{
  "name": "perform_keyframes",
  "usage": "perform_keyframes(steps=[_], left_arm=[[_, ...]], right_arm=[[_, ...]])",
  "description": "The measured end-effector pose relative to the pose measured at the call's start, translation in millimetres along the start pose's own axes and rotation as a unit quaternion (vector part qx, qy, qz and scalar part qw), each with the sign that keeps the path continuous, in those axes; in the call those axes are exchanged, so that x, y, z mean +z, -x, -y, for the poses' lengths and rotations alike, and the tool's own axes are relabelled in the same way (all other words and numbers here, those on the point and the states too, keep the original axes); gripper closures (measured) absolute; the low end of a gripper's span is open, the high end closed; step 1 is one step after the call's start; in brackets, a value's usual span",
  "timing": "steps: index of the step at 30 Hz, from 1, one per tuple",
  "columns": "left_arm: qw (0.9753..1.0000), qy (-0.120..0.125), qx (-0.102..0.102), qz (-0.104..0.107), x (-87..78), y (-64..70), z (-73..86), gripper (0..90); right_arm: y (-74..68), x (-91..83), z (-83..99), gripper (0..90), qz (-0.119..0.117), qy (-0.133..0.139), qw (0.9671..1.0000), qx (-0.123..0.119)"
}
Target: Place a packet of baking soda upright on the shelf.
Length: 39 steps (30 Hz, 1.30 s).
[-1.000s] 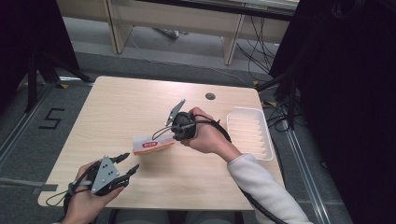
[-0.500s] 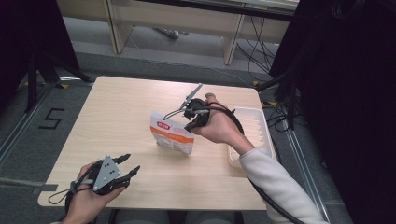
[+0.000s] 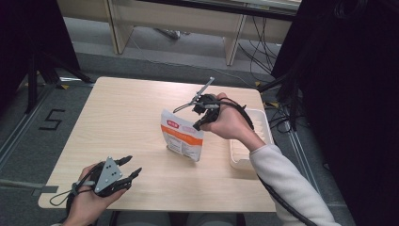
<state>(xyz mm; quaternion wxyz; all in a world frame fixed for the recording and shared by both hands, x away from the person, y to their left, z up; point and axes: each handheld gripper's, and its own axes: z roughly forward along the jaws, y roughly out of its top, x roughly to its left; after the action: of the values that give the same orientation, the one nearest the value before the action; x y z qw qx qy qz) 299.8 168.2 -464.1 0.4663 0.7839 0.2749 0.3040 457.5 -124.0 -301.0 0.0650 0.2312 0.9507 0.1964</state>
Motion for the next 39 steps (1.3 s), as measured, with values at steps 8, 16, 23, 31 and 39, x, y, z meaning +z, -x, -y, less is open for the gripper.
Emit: perform_keyframes(steps=[8, 16, 23, 31, 39], left_arm=[[1.0, -0.006, -0.001, 0.001, 0.9, 0.6, 1.0, 48.7], [0.9999, -0.011, -0.002, 0.004, 2.0, 1.1, 1.4, 47.6], [0.9999, -0.01, -0.006, 0.005, 2.2, 0.9, 1.6, 47.4], [0.9999, -0.009, -0.011, 0.009, 2.4, 1.0, 1.4, 46.9], [0.9998, -0.006, -0.019, 0.007, 2.8, 0.7, 1.6, 45.7]], right_arm=[[10.1, -11.4, 0.6, 90.0, -0.017, -0.004, 0.999, -0.04], [18.2, -22.1, 6.7, 90.0, -0.01, -0.016, 0.9991, -0.039], [24.4, -32.6, 8.4, 90.0, -0.013, -0.022, 0.9981, -0.055], [35.8, -55.4, 14.0, 90.0, -0.014, -0.024, 0.9974, -0.067], [44.0, -67.9, 22.1, 90.0, -0.007, -0.026, 0.9971, -0.071]])
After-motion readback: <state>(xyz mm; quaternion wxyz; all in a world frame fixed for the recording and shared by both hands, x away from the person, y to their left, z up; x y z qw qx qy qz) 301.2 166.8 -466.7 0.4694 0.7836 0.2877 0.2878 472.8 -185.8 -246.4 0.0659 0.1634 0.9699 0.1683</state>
